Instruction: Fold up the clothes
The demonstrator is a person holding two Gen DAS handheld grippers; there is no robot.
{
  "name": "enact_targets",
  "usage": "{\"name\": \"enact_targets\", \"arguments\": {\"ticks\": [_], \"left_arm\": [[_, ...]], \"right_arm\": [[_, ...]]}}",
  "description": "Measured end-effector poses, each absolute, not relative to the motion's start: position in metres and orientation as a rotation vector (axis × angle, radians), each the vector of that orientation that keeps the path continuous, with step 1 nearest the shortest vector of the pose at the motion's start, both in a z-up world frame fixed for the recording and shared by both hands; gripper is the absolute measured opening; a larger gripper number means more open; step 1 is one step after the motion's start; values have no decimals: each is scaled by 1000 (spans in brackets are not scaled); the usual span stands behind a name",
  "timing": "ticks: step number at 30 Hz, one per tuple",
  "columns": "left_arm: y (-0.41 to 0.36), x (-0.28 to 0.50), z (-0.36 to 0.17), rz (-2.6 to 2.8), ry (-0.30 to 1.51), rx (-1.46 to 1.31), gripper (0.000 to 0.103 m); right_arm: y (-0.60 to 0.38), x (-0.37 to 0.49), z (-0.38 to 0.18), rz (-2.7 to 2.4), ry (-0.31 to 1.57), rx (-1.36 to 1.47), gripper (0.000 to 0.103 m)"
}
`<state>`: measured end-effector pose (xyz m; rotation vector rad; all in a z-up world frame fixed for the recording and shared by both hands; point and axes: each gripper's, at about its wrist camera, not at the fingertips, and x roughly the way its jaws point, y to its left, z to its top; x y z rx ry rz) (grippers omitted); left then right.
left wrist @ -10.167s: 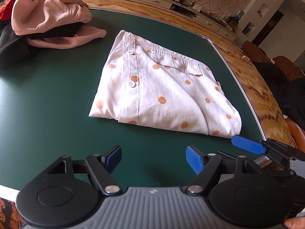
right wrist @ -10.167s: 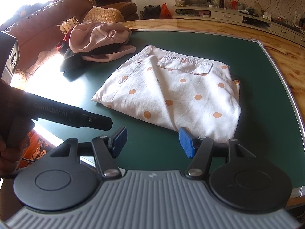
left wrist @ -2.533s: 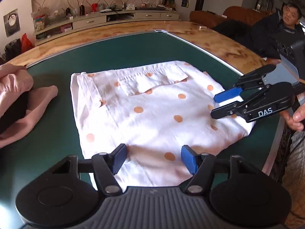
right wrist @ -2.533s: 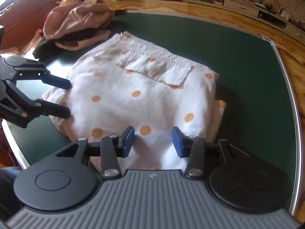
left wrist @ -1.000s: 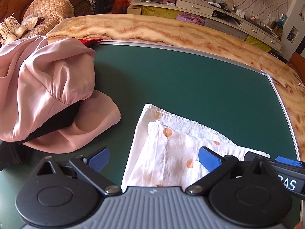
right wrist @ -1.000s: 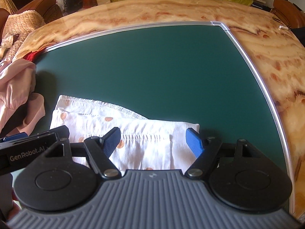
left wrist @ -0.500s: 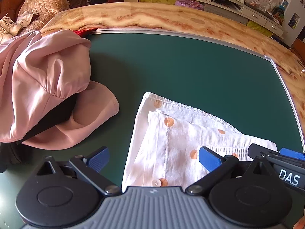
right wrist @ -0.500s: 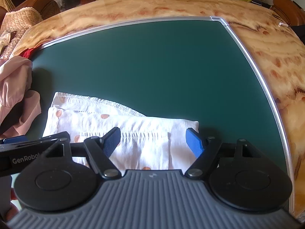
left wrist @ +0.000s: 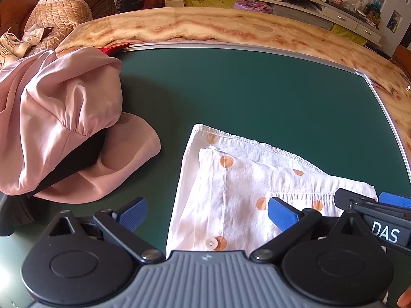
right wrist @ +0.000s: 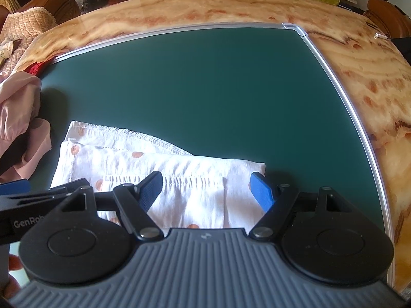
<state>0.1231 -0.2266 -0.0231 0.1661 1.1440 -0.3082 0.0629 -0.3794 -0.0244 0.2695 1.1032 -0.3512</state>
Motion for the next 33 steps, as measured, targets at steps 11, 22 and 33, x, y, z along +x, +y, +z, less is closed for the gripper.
{"name": "enact_targets", "arguments": {"ticks": [11, 22, 33], "left_arm": [[-227, 121, -22, -308, 1136, 179, 103], [-226, 122, -25, -304, 1140, 182, 103], [-224, 121, -23, -304, 1139, 183, 103]], "right_arm": [[-379, 63, -28, -362, 1114, 270, 83], [-378, 62, -32, -354, 1128, 281, 83], [-376, 62, -34, -352, 1142, 279, 83]]}}
